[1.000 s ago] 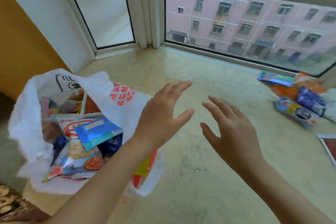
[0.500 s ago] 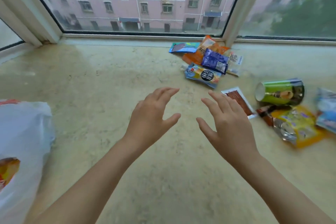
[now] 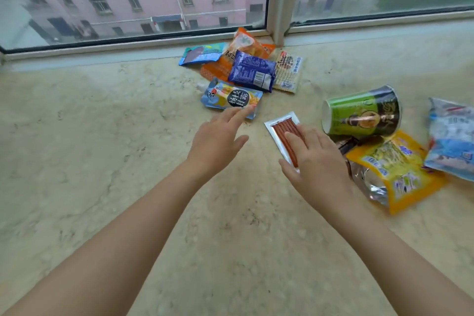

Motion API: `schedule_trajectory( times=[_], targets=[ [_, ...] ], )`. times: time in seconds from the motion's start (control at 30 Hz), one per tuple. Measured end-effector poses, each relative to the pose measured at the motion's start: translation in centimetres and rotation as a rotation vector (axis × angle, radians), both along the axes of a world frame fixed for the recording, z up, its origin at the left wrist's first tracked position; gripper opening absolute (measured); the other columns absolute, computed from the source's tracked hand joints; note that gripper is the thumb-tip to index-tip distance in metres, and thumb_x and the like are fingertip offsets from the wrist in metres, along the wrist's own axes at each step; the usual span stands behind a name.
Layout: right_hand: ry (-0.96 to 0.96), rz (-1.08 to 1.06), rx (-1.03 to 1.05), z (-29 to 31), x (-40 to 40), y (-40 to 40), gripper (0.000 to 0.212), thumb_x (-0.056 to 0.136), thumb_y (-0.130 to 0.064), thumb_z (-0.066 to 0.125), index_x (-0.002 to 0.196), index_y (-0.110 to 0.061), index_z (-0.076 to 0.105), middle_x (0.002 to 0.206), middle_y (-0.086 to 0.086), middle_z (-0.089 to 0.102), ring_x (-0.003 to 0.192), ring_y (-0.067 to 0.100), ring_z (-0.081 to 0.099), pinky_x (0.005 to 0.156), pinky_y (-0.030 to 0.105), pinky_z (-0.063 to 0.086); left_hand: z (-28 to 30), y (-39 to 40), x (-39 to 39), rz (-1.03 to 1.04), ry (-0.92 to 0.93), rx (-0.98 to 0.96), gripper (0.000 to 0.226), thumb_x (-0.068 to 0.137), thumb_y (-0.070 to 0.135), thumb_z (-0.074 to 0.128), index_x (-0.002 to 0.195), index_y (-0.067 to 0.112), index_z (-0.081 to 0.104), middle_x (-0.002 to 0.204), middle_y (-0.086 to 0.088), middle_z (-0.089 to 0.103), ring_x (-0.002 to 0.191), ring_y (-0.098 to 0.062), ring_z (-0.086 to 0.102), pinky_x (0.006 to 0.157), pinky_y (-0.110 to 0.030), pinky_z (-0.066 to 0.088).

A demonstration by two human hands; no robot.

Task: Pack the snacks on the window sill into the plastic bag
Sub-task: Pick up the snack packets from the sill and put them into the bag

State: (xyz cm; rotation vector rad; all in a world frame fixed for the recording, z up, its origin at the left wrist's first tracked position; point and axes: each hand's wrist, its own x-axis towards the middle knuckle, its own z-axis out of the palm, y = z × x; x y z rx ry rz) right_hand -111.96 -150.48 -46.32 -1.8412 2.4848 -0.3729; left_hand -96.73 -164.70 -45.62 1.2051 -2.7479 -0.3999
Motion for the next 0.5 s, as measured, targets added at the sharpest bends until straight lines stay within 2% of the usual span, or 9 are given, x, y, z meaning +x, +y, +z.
schedule_trajectory(
  times=[0.1,0.17,0.2,0.27,0.33,0.37,0.43,0.5],
  targets=[
    [-0.017,-0.022,0.023,-2.0,-1.2,-2.1,0.054,0.075,-0.028,0.074,0.121,-0.008,0.058,0.126,0.019,0.057,0.109,0.041,0.055,0.09,0.046,0.048,-1.9,-3.0,-1.8,-0.016,-0.059,-0.027,0.06,0.098,0.032,0.05,0.151,0.032,0.023,0.154,0.007,0.031,0.137,-0.017,0.034,0.1,-0.037,0.037],
    [-0.022,-0.055,0.074,-3.0,-1.6,-3.2,0.056,0.077,-0.031,0.073,0.125,-0.01,0.056,0.129,0.019,0.054,0.113,0.039,0.052,0.091,0.044,0.047,-2.9,-4.9,-2.7,0.02,-0.156,-0.012,0.062,0.098,0.039,0.048,0.152,0.033,0.018,0.158,0.004,0.022,0.143,-0.019,0.024,0.105,-0.043,0.032],
    [-0.029,-0.079,0.116,-3.3,-1.7,-3.6,0.058,0.08,-0.035,0.069,0.13,-0.011,0.052,0.135,0.017,0.05,0.119,0.037,0.048,0.094,0.042,0.044,-3.4,-5.6,-3.1,0.089,-0.191,0.013,0.063,0.098,0.045,0.044,0.152,0.034,0.015,0.16,0.002,0.016,0.146,-0.021,0.016,0.107,-0.048,0.029],
    [-0.063,-0.136,0.224,-3.7,-1.9,-4.4,0.063,0.088,-0.044,0.057,0.141,-0.018,0.037,0.146,0.012,0.036,0.129,0.031,0.037,0.096,0.039,0.041,-3.8,-6.5,-4.3,0.342,-0.141,0.172,0.066,0.096,0.059,0.032,0.153,0.034,0.008,0.162,-0.004,0.001,0.148,-0.026,0.001,0.109,-0.057,0.022],
    [-0.077,-0.161,0.28,-3.8,-1.9,-4.8,0.063,0.091,-0.049,0.049,0.144,-0.022,0.029,0.149,0.007,0.03,0.129,0.027,0.034,0.089,0.037,0.044,-4.0,-6.9,-5.6,0.55,-0.039,0.372,0.069,0.094,0.066,0.024,0.153,0.035,0.004,0.161,-0.01,-0.008,0.147,-0.031,-0.009,0.109,-0.061,0.017],
    [-0.077,-0.157,0.286,-3.8,-1.9,-5.1,0.062,0.092,-0.049,0.048,0.144,-0.023,0.028,0.148,0.005,0.031,0.127,0.026,0.035,0.086,0.036,0.045,-4.0,-7.1,-6.2,0.578,-0.027,0.415,0.068,0.094,0.067,0.024,0.152,0.038,0.005,0.161,-0.011,-0.011,0.147,-0.034,-0.011,0.109,-0.062,0.016],
    [-0.091,-0.134,0.29,-3.5,-1.7,-5.5,0.059,0.093,-0.047,0.048,0.144,-0.026,0.029,0.148,0.002,0.031,0.125,0.025,0.036,0.087,0.034,0.044,-4.3,-7.7,-6.9,0.566,-0.02,0.407,0.063,0.092,0.067,0.032,0.149,0.046,0.014,0.161,-0.011,-0.01,0.146,-0.037,-0.011,0.112,-0.059,0.017],
    [-0.122,-0.1,0.281,-3.5,-1.9,-6.0,0.057,0.093,-0.044,0.051,0.144,-0.027,0.03,0.15,0.0,0.031,0.124,0.025,0.035,0.092,0.033,0.041,-4.6,-8.8,-7.0,0.558,0.03,0.366,0.056,0.088,0.063,0.046,0.14,0.048,0.033,0.16,-0.01,0.001,0.147,-0.034,-0.004,0.113,-0.056,0.02]
  ],
)
